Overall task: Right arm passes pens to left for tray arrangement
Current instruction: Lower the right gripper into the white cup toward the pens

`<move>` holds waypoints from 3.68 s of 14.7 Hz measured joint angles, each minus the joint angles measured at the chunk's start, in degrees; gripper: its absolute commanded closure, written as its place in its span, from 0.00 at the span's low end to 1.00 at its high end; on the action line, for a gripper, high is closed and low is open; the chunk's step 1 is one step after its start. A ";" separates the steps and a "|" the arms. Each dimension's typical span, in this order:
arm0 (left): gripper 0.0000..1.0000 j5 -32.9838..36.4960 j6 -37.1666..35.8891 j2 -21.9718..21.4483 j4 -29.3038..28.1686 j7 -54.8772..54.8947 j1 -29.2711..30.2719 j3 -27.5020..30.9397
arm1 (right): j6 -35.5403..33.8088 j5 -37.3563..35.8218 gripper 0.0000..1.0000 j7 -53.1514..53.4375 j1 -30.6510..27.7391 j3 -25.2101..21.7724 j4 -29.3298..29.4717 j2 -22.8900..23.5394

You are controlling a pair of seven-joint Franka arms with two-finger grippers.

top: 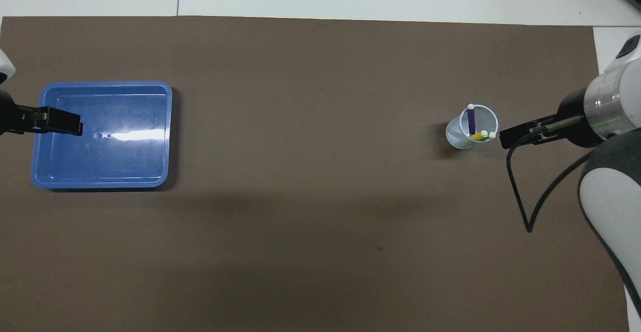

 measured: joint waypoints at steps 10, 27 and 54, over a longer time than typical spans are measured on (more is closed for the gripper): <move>0.00 0.00 0.00 0.00 0.00 0.00 0.06 0.11 | 0.94 0.00 0.00 0.00 0.00 0.00 -0.11 0.00; 0.00 0.04 -0.52 -0.42 0.00 0.00 1.09 0.18 | 23.10 0.00 0.00 -3.28 -0.05 0.45 -14.73 0.74; 0.00 0.11 -2.18 -1.38 -0.08 0.02 3.49 -0.04 | 31.08 3.16 0.00 -3.28 -0.68 0.20 -20.24 6.48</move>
